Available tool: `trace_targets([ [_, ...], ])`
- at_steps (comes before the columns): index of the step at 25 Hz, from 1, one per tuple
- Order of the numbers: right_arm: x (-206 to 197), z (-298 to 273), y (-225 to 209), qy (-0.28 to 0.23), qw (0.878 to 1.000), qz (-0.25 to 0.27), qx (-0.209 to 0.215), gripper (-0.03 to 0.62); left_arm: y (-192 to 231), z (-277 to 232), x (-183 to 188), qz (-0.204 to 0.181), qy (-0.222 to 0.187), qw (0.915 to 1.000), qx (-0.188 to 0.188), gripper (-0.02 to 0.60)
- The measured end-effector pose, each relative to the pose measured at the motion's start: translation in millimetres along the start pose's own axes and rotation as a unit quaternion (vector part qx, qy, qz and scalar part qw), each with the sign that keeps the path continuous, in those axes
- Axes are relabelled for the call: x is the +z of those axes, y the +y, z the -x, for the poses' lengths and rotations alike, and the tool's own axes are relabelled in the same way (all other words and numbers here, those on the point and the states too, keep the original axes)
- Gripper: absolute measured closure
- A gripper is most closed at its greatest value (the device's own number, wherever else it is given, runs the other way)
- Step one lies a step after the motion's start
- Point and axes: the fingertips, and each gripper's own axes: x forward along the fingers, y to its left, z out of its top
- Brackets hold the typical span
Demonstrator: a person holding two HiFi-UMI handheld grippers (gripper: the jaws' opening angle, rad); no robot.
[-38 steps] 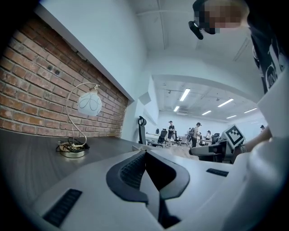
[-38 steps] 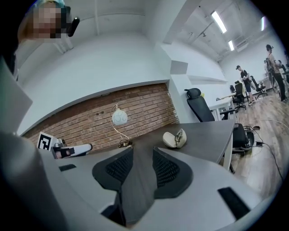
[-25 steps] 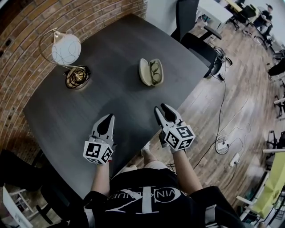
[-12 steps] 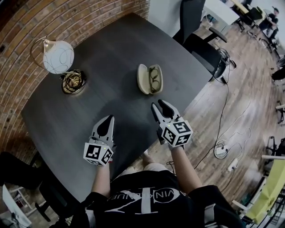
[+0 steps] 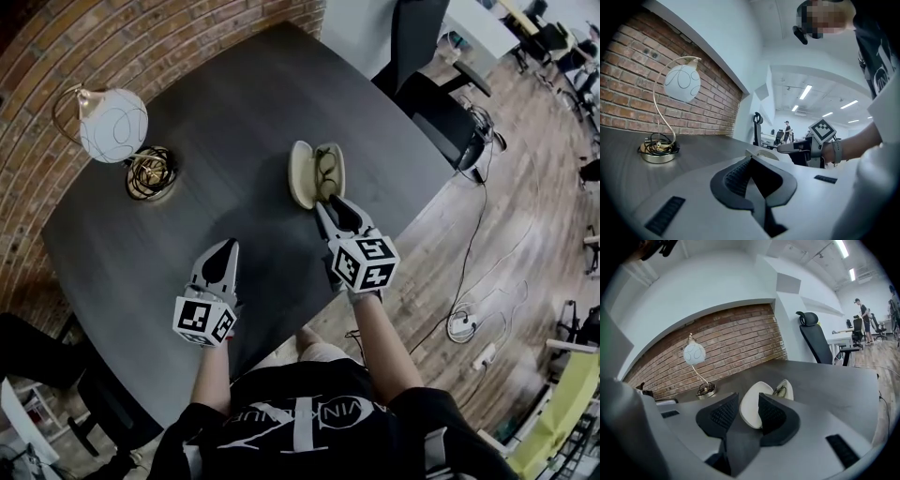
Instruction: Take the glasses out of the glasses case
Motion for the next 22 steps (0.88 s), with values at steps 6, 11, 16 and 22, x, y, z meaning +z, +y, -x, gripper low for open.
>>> trace_targets([
  [6,10.7,-35.6,-10.7,0.034,0.999,-0.001,0.000,0.456,3.7,-36.7,13.1,0.002,-0.002,1.0000,0.003,0.567],
  [11,10.6,-63.2,-18.6,0.078,0.997,0.012,0.000,0.457,-1.9,-58.0,22.9,-0.011,-0.003,0.9999,0.005,0.568],
  [16,-1.2,-81.5,-34.6,0.122,0.992,0.032,-0.023,0.456,-2.0,-77.3,20.7,-0.013,0.003,0.9999,0.001,0.568],
  [22,-12.9,-85.3,-49.6,0.161,0.983,0.071,-0.052,0.456,-0.9,-90.9,6.6,0.002,0.011,0.9999,-0.010,0.566],
])
